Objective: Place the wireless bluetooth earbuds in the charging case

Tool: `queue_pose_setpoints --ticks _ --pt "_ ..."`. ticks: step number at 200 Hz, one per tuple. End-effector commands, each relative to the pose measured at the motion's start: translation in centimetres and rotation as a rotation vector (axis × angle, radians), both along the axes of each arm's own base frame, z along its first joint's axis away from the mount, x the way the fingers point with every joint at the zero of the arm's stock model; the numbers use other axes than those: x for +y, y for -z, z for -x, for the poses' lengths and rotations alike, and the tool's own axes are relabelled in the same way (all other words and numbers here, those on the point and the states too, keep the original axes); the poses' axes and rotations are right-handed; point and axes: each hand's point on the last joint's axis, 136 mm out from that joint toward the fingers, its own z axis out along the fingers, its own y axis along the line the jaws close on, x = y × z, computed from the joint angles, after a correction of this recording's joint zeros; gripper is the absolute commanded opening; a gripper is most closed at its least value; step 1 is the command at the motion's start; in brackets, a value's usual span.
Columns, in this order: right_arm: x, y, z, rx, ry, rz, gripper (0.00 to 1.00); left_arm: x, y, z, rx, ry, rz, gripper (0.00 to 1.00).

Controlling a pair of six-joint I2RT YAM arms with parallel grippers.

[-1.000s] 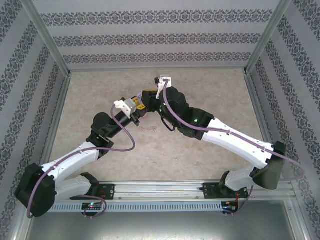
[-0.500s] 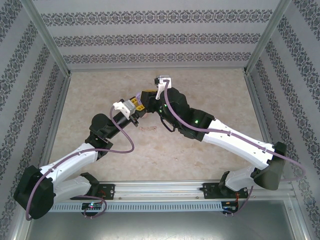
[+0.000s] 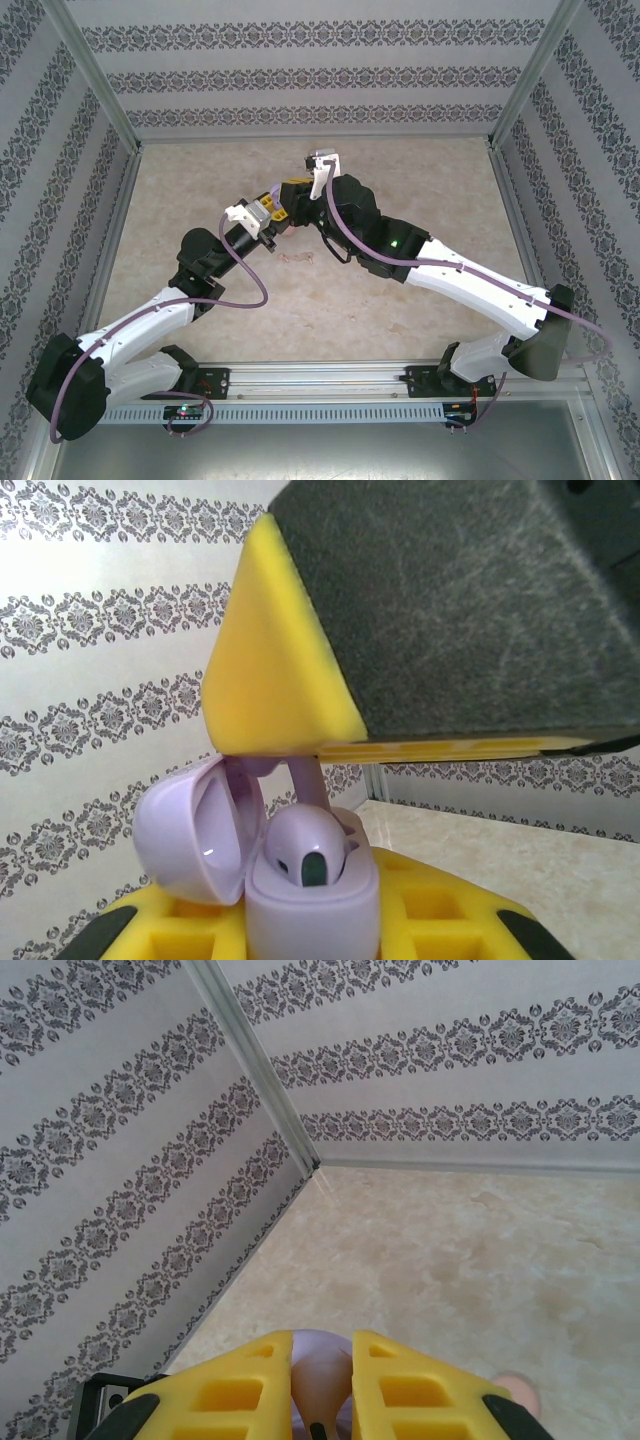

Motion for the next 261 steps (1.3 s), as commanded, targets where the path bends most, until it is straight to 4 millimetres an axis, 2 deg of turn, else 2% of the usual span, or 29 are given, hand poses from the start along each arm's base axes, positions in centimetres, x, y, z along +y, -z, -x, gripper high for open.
queue_pose_setpoints --ticks 1,56,82,200,261 --pt "-0.1 3.2 0.4 0.044 -0.006 0.077 0.18 0.0 -5.0 2.8 -0.183 0.065 0.056 0.00" --pt "-0.7 0.5 1.0 -0.039 -0.026 0.025 0.17 -0.5 -5.1 3.6 -0.223 0.094 0.018 0.00" --pt "-0.3 -0.3 1.4 -0.062 -0.061 0.012 0.17 -0.5 -5.2 3.6 -0.234 0.094 0.004 0.00" --pt "0.4 0.6 0.8 -0.054 -0.062 -0.003 0.15 -0.8 -5.9 4.2 -0.235 0.134 0.014 0.00" --pt "1.3 2.1 0.9 -0.050 -0.108 0.016 0.15 -0.3 -6.4 4.1 -0.230 0.108 0.049 0.00"
